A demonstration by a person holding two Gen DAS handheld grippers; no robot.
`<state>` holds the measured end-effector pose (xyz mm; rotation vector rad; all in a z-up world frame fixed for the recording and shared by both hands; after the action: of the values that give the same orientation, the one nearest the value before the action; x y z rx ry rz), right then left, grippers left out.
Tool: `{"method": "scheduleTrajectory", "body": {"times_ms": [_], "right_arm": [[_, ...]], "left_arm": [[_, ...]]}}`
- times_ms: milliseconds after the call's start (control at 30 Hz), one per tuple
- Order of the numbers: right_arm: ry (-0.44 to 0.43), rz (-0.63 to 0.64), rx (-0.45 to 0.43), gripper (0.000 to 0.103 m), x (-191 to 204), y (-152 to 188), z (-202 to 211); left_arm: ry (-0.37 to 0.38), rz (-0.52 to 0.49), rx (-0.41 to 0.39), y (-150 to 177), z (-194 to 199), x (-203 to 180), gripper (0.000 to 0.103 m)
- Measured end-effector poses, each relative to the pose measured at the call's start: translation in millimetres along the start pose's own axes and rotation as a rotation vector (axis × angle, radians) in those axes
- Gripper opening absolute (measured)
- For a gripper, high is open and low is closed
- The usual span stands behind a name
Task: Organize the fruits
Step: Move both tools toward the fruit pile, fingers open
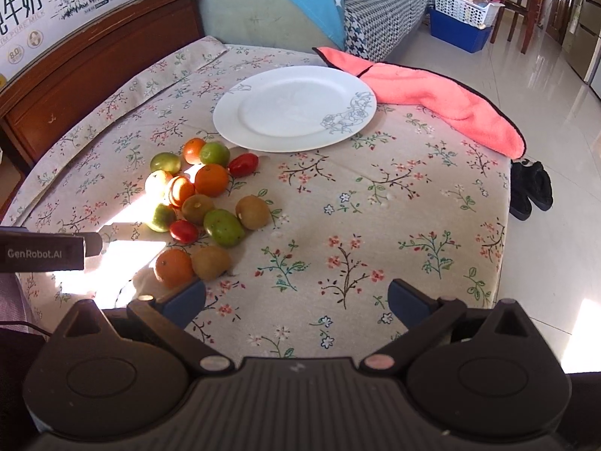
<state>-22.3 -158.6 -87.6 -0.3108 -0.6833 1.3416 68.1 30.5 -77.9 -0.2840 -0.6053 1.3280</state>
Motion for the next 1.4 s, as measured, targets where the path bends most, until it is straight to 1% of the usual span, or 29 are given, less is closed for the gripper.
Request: {"method": "scheduleTrajectory", "body": {"times_ms": [100,167,233,267,333,433,467,533,600,667,767,900,1000,1067,1133,1267,1400], "right_arm": [[-0.012,0.083,-0.001,0.102,3.9,1.7,3.0],[-0.025,0.156,-0.005,0.1,6.6,2.7,4.3],[-0.058,0.201,0.001,0.096,9.5,4.0,3.3],[-0.083,0.226,0.007,0.095,11.9,5.2,2.2],[-0.114,0.26,0.007,0.089,15.2,5.9,0.2],[-0.142,0.286,-0.004,0.087,17.2,3.3,-3.1],[-0.148,0.287,-0.001,0.086,17.4,2.7,-4.9],[-0.168,0.268,0.002,0.08,16.2,1.2,-9.0],[-0.204,0.22,-0.001,0.077,13.6,0.3,-11.1],[-0.235,0.186,-0.006,0.075,13.3,-0.4,-11.6],[-0.246,0.182,-0.022,0.075,14.9,-1.9,-10.7],[-0.24,0.183,-0.013,0.075,14.8,1.7,-11.6],[-0.238,0.16,-0.008,0.075,12.2,2.0,-12.8],[-0.23,0.145,-0.013,0.075,9.0,-0.1,-13.2],[-0.218,0.132,-0.022,0.075,5.5,-2.6,-12.5],[-0.214,0.1,-0.036,0.073,-1.1,-7.2,-11.7],[-0.236,0.075,-0.024,0.063,2.3,-9.3,-18.1]], "left_arm": [[0.006,-0.001,0.005,-3.6,1.1,8.2,0.103],[0.028,0.011,0.0,-7.0,2.9,14.0,0.103],[0.046,0.018,-0.014,-7.6,5.2,16.8,0.102],[0.052,0.007,-0.019,-6.6,5.4,15.8,0.102],[0.038,-0.014,-0.029,-4.4,4.9,15.4,0.102],[0.018,-0.002,-0.043,-5.3,2.0,23.6,0.102],[0.011,0.008,-0.043,-5.9,-0.1,28.1,0.102],[-0.005,0.034,-0.044,-6.3,-4.8,38.3,0.101],[-0.009,0.047,-0.038,-4.2,-8.5,42.6,0.101],[-0.013,0.034,-0.038,-0.8,-10.5,42.4,0.101],[-0.023,-0.002,-0.053,2.5,-11.6,39.1,0.101],[0.009,-0.038,-0.059,8.8,-10.6,32.2,0.101],[0.079,-0.059,-0.068,10.5,-5.6,18.8,0.101],[0.114,-0.088,-0.098,9.8,1.5,7.8,0.102],[0.119,-0.132,-0.127,9.7,6.4,-5.0,0.102],[0.131,-0.197,-0.123,16.2,6.4,-23.0,0.102],[0.112,-0.248,-0.147,19.6,8.3,-31.0,0.102]]}}
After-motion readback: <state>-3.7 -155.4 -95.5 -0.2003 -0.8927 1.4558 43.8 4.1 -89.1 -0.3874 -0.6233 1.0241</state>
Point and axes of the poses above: each gripper's, at about its wrist camera, not at the fingertips, and z roughly against the way its jaws point, x to its left, y to its underside, the point moved 9 cm from there along -z, roughly the way its jaws point, and after that the axes turned 12 degrees about -y, right-handed, at the moved point
